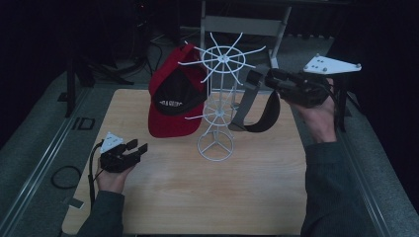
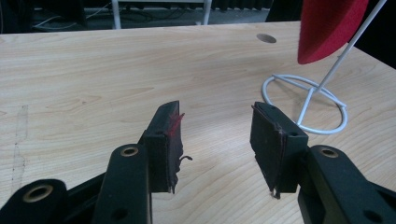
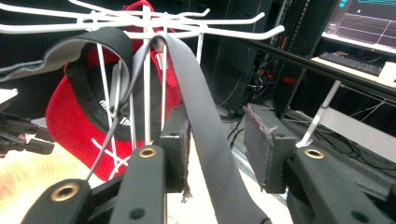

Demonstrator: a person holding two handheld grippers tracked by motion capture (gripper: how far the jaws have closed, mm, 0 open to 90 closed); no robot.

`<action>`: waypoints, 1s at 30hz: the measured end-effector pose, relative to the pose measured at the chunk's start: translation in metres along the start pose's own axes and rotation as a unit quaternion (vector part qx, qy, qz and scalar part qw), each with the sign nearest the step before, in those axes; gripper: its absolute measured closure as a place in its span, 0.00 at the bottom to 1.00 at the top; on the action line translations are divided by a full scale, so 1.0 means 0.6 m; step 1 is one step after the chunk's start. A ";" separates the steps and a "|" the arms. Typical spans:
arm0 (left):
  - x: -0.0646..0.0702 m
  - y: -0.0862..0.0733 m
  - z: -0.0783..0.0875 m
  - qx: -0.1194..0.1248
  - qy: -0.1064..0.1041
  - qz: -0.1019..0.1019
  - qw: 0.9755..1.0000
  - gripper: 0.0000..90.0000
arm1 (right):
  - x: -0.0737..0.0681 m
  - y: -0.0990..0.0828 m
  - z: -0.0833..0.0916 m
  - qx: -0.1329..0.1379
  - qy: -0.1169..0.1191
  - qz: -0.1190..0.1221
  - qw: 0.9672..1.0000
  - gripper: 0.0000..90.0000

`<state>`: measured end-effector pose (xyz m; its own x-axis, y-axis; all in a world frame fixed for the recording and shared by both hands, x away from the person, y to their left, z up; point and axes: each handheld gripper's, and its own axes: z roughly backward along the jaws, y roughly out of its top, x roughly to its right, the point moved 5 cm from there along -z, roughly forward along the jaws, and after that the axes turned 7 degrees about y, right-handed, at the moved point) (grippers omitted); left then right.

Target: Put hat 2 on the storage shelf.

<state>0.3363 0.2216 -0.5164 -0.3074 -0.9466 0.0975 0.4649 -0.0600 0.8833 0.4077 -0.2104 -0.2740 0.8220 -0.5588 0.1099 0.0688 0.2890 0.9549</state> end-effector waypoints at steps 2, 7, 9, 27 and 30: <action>0.000 0.000 0.000 0.000 0.000 -0.001 1.000 0.59 | 0.000 -0.003 0.002 0.002 0.003 -0.003 1.000 0.64; 0.001 -0.001 -0.001 -0.002 -0.001 -0.002 1.000 0.59 | -0.002 -0.009 0.006 0.000 0.003 -0.005 1.000 0.50; 0.002 -0.001 -0.002 -0.002 -0.001 -0.002 1.000 0.59 | -0.003 -0.011 0.005 -0.006 -0.001 -0.002 1.000 0.41; 0.000 -0.003 -0.002 -0.001 -0.001 0.003 1.000 0.59 | 0.006 -0.049 0.014 -0.028 -0.023 -0.019 0.999 0.23; 0.001 -0.003 -0.004 -0.002 -0.001 0.002 1.000 0.59 | 0.008 -0.054 0.018 -0.030 -0.025 -0.021 0.999 0.23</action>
<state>0.3371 0.2205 -0.5189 -0.3074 -0.9461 0.1017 0.4700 -0.0580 0.8807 0.4032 -0.2306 -0.3016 0.7885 -0.6090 0.0857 0.1370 0.3098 0.9409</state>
